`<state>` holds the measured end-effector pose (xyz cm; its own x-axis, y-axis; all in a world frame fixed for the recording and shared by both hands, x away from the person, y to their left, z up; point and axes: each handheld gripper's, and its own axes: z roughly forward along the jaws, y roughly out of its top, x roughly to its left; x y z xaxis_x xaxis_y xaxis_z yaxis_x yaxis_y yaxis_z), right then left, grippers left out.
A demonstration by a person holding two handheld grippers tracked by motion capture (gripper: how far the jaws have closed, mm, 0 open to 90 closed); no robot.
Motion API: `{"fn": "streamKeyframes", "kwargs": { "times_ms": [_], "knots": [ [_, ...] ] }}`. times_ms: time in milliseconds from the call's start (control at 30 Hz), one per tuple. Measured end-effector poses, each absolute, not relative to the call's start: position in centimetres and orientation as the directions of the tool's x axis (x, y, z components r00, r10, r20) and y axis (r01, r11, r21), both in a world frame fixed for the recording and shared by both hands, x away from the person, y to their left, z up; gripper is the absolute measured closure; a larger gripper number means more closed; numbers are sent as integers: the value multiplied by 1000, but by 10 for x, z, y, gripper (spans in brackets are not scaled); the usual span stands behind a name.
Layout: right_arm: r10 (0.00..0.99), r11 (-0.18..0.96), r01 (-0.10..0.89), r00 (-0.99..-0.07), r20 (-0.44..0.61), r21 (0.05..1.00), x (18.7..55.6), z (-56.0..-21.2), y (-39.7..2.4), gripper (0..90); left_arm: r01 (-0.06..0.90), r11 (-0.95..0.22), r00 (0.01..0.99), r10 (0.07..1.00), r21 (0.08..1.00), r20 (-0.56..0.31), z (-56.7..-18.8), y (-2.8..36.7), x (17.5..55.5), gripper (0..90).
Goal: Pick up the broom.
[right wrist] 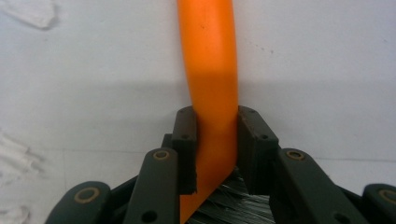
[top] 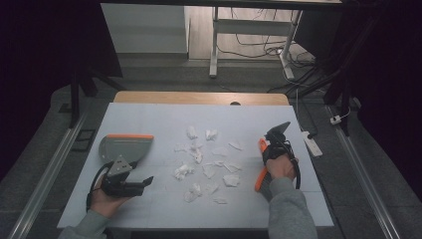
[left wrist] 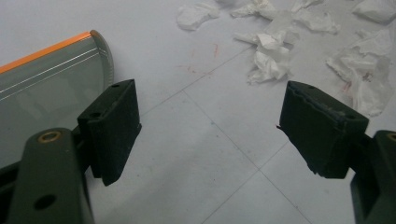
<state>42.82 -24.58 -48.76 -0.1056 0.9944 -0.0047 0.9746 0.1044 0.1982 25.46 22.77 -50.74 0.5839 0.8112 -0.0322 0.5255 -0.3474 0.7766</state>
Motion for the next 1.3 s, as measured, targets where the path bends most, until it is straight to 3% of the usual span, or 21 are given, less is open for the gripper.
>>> {"fn": "streamKeyframes", "kwargs": {
  "times_ms": [333, 700, 767, 1033, 1300],
  "knots": [
    [965, 205, 947, -239, 112, 249, 424, -476, -273, 711, 534, -352, 576, 817, 769, -26, -509, 228, 257, 212],
    [891, 253, 858, -387, 237, 448, 407, -450, -286, 711, 545, -355, 555, 831, 759, -10, -511, 227, 259, 211],
    [853, 250, 822, -437, 285, 512, 402, -442, -286, 712, 547, -354, 548, 836, 759, -5, -511, 227, 260, 211],
    [782, 212, 769, -503, 367, 603, 397, -436, -291, 711, 560, -344, 530, 848, 753, -6, -512, 224, 263, 212],
    [730, 165, 673, -575, 370, 721, 386, -424, -288, 711, 566, -323, 512, 859, 758, -16, -512, 224, 266, 222]
  ]
}}
